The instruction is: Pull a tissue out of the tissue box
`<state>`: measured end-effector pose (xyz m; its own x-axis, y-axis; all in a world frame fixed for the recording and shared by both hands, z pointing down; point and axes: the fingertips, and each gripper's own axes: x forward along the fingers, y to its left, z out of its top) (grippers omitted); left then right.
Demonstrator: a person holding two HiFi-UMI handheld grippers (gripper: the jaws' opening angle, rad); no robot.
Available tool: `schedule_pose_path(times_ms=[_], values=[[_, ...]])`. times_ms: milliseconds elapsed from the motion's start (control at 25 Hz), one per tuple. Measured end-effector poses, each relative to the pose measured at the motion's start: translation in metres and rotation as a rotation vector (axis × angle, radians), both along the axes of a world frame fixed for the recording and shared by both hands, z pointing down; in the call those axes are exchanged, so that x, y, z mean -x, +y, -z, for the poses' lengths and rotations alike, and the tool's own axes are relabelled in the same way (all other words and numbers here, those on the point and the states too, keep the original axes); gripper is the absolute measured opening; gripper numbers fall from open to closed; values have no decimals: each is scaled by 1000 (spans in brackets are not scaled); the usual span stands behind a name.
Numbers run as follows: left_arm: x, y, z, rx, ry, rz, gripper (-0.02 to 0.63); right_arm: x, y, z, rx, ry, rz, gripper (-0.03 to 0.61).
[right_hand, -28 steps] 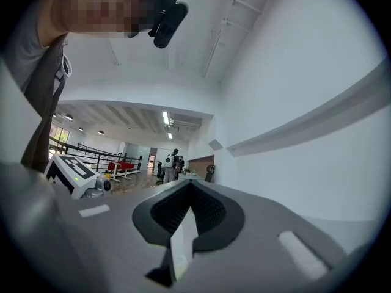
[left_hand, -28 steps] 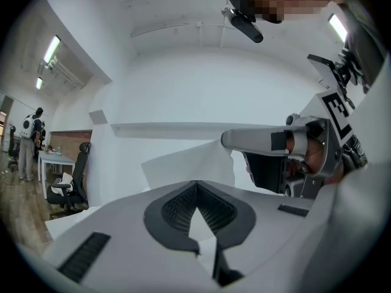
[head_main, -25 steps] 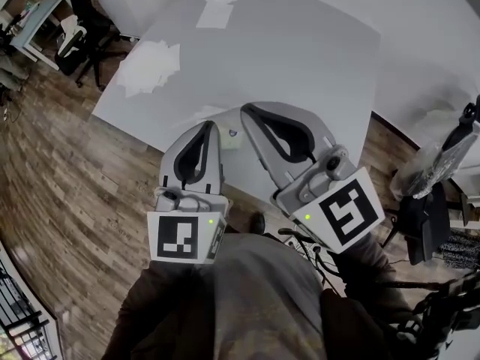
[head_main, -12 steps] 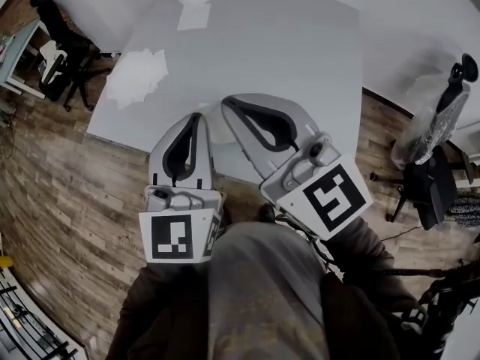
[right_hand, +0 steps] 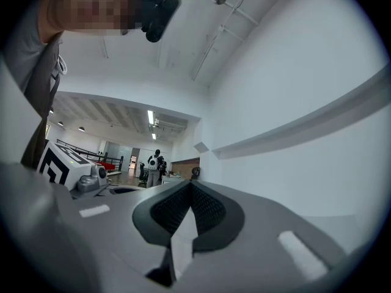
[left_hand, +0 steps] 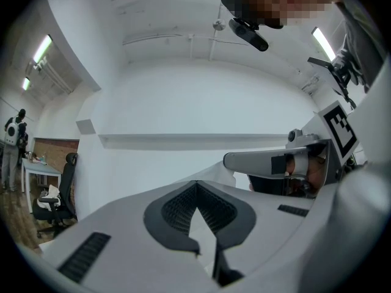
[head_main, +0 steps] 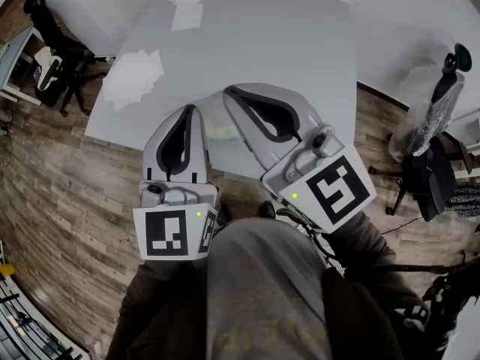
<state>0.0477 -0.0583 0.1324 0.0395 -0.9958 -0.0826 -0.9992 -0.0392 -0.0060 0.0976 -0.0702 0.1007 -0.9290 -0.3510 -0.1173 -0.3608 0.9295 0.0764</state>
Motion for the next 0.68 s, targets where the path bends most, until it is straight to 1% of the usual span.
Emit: schedule_pose_path(times_ms=[280,520,680], values=[[-6,4,2,-7,3,3,-2,-5,5,0,-6,14,4,2],[-9,5,1,-6,3,5,-2,-7,6,4,-17,-14,14,2],[-11,7,2,-9,2,8,-2,-11,7,-2,5,14,6,2]])
